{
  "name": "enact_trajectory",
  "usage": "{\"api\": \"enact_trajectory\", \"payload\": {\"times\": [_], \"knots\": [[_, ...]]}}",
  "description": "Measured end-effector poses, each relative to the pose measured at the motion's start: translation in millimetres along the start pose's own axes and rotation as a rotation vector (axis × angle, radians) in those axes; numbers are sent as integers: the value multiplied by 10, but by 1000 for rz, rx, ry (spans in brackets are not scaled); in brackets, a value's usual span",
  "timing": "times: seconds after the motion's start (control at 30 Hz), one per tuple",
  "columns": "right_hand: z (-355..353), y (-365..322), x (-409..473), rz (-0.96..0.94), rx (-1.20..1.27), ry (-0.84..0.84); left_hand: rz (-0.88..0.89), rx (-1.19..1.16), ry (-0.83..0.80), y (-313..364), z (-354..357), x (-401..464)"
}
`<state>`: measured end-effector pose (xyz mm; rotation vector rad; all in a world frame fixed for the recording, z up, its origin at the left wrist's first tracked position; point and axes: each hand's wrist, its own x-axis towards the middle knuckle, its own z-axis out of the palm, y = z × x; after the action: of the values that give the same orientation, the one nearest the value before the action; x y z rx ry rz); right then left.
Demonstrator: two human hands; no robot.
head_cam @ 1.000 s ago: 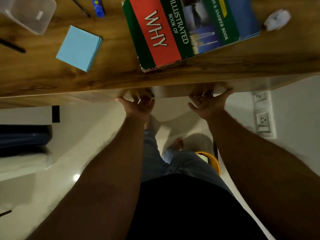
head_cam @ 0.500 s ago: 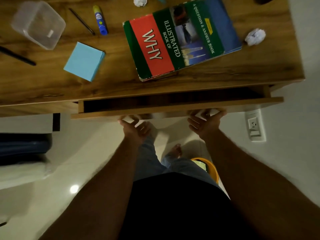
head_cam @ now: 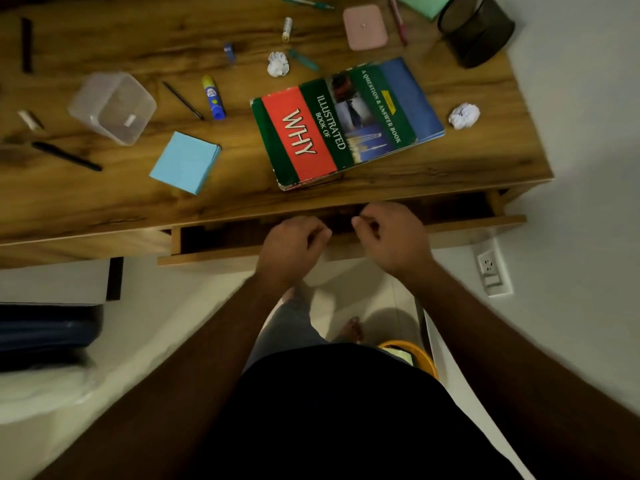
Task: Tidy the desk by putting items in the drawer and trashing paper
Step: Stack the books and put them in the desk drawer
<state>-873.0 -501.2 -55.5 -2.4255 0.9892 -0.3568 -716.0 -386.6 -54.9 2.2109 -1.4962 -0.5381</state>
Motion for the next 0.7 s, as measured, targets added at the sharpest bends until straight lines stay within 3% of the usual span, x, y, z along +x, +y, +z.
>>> {"api": "enact_trajectory", "payload": {"times": [0.07, 0.13, 0.23, 0.37, 0.47, 0.7], "knots": [[183, -17, 163, -12, -182, -199, -31, 111, -110, -129, 87, 86], [329, -13, 208, -37, -269, -294, -36, 168, -152, -185, 81, 140], [332, -37, 314, 58, -203, -341, -49, 171, -144, -214, -2, 212], [240, -115, 421, 133, -270, -576, -179, 337, -369, -307, -4, 220], [242, -158, 371, -23, -463, -652, -214, 345, -471, -295, 10, 248], [230, -220, 208, -83, -632, -683, -204, 329, -571, -297, 33, 106]]}}
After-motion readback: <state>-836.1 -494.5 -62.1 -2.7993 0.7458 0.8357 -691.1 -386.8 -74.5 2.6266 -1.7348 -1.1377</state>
